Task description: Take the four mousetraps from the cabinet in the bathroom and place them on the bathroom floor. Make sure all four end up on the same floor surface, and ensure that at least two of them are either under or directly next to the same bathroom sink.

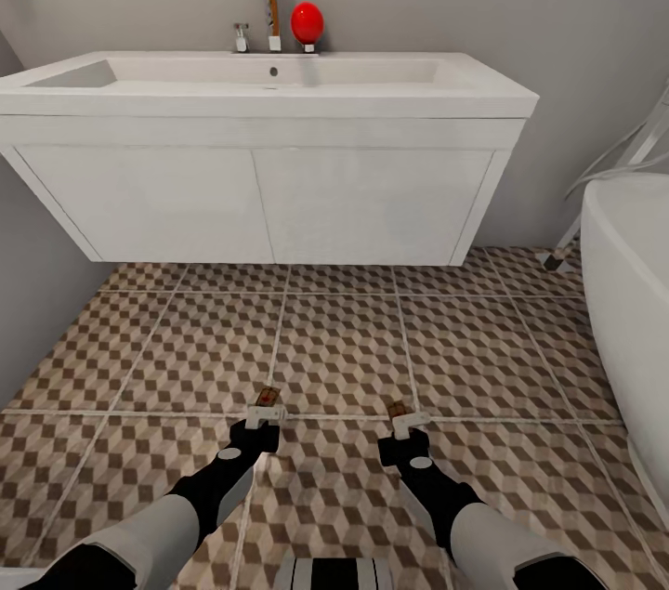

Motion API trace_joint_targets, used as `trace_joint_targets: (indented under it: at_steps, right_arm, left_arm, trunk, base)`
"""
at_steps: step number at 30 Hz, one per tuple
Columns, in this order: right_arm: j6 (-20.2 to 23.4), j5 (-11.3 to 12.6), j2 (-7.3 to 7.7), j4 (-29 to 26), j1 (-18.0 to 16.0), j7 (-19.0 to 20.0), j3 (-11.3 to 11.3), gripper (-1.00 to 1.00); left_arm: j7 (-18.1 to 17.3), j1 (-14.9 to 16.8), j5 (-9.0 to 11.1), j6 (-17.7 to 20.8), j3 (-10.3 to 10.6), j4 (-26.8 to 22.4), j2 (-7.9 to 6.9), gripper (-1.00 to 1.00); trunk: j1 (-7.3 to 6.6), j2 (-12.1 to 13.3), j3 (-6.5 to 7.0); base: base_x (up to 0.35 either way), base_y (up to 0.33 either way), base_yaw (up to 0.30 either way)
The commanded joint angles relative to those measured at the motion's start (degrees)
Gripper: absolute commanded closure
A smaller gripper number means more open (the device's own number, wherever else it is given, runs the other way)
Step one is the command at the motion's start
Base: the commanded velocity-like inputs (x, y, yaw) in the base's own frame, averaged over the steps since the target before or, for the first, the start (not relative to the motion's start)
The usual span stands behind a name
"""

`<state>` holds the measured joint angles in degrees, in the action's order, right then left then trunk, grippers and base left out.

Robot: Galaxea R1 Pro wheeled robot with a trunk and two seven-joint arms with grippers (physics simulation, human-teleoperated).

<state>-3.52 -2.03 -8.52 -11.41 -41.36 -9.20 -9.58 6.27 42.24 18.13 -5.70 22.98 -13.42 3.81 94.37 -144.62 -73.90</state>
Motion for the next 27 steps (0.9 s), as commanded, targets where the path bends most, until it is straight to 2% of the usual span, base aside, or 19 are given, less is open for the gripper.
trace_joint_targets:
  at_steps: [1,12,17,21,23,25,27]
  right_arm:
    - [-0.08,-0.21,0.0,0.07,-0.04,-0.38,-0.26,1.0]
    - [-0.17,-0.23,0.0,0.07,-0.04,-0.38,-0.26,1.0]
    - [-0.2,-0.22,0.01,0.07,-0.04,-0.38,-0.26,1.0]
    - [-0.25,-0.19,0.0,0.07,-0.04,-0.38,-0.26,1.0]
    - [-0.26,-0.18,0.05,0.07,-0.04,-0.38,-0.26,1.0]
    - [-0.26,-0.2,0.07,0.07,-0.04,-0.38,-0.26,1.0]
    - [-0.3,-0.19,0.06,0.07,-0.04,-0.38,-0.26,1.0]
  left_arm:
    - [0.2,0.04,0.28,-0.18,0.47,0.03,-0.02,1.0]
    - [0.89,0.04,0.08,-0.17,0.32,0.05,0.16,1.0]
    - [1.2,0.04,0.06,-1.35,0.35,-0.01,0.09,1.0]
    - [1.54,0.04,-0.19,-4.49,0.74,-0.11,-0.04,1.0]
    - [1.39,0.04,-0.26,-9.46,0.74,-0.02,-0.04,1.0]
    - [1.49,0.04,0.08,-12.01,0.64,0.48,0.08,1.0]
    - [1.58,0.04,0.34,-11.67,0.51,0.74,0.12,1.0]
  trunk:
    - [-0.01,-0.01,-0.04]
    - [-0.01,-0.01,-0.04]
    - [-0.01,-0.01,-0.04]
    - [-0.01,-0.01,-0.04]
    - [-0.01,-0.01,-0.04]
    - [-0.01,-0.01,-0.04]
    - [-0.01,-0.01,-0.04]
  base:
    - [0.0,0.0,0.0]
    - [0.0,0.0,0.0]
    - [0.0,0.0,0.0]
    - [0.0,0.0,0.0]
    - [0.0,0.0,0.0]
    - [0.0,0.0,0.0]
    - [0.0,0.0,0.0]
